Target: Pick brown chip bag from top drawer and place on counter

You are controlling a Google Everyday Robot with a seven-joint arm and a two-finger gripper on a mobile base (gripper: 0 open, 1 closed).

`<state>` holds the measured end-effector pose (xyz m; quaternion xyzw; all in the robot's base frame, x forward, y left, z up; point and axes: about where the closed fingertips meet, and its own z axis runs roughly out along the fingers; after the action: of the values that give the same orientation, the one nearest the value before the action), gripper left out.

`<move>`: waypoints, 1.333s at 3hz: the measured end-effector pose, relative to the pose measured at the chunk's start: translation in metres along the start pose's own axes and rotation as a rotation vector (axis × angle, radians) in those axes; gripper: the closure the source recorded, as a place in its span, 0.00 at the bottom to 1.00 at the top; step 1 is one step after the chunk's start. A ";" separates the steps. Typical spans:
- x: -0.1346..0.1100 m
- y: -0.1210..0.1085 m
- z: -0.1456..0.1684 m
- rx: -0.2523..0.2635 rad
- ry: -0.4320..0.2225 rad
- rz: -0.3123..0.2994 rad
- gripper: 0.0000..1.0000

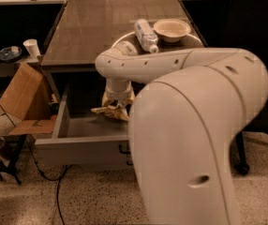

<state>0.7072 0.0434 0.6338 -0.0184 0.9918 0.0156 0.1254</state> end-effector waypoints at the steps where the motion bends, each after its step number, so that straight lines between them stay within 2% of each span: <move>1: 0.008 -0.025 -0.014 0.027 -0.024 0.055 0.73; 2: 0.018 -0.055 -0.051 0.063 -0.077 0.092 0.96; 3: 0.027 -0.078 -0.102 0.111 -0.110 0.071 1.00; 4: 0.045 -0.091 -0.158 0.182 -0.108 -0.024 1.00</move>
Offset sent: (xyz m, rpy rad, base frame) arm -0.0517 -0.0987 0.1021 -0.0569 -0.1654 -0.1650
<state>0.6285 -0.0550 0.7735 -0.0178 0.9807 -0.0749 0.1799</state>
